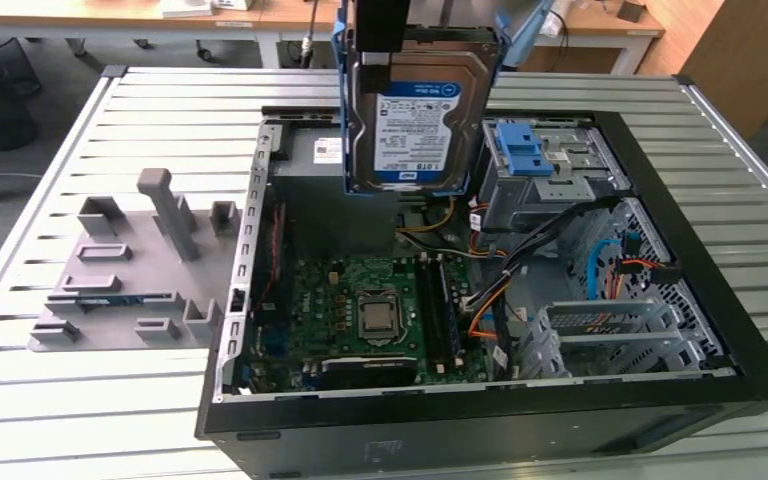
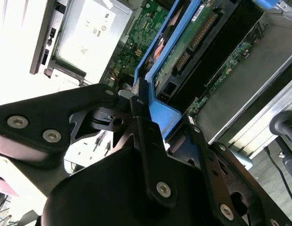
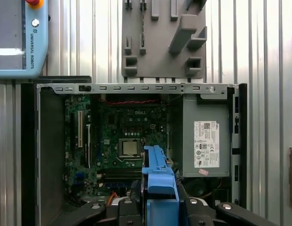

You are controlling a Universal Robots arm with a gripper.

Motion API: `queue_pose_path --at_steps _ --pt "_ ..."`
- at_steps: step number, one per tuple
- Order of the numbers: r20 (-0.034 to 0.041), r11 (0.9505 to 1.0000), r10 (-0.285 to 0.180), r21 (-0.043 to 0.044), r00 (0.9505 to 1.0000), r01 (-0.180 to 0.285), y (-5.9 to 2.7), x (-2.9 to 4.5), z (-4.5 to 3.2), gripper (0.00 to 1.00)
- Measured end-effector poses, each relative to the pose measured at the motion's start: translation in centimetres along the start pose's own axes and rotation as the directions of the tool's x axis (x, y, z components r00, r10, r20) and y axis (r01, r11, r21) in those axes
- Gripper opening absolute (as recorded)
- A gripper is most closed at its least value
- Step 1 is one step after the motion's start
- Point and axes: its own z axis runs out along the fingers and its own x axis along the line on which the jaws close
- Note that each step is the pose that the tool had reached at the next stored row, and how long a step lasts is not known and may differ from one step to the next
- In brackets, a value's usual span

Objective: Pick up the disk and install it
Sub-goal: 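Insert the disk into the insertion slot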

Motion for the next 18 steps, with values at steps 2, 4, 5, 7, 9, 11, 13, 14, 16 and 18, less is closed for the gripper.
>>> queue_pose_path --at_steps 2,4,5,7,9,11,13,14,16,18 --pt "0.0001 1.0 0.0 0.0001 1.0 0.0 -0.01 0.48 0.03 0.36" --pt "-0.0001 1.0 0.0 0.0 1.0 0.0 -0.03 0.98 0.02 0.36" --pt "0.0 1.0 0.0 0.0 1.0 0.0 -0.04 1.19 0.03 0.36" --pt "0.0002 1.0 0.0 0.0001 1.0 0.0 -0.11 1.4 0.07 0.36" --pt "0.0001 1.0 0.0 0.0 1.0 0.0 -0.38 1.41 0.09 0.36" --pt "0.0 1.0 0.0 0.0 1.0 0.0 -0.73 1.41 0.1 0.36" --pt "0.0 1.0 0.0 0.0 1.0 0.0 -1.28 1.41 0.12 0.36" --pt "0.0001 1.0 0.0 0.0 1.0 0.0 -1.48 1.43 0.15 0.36" --pt "0.0 1.0 0.0 0.0 1.0 0.0 -1.79 1.49 0.2 0.36" --pt "-0.0001 1.0 0.0 0.0 1.0 0.0 -1.97 1.7 0.27 0.36"
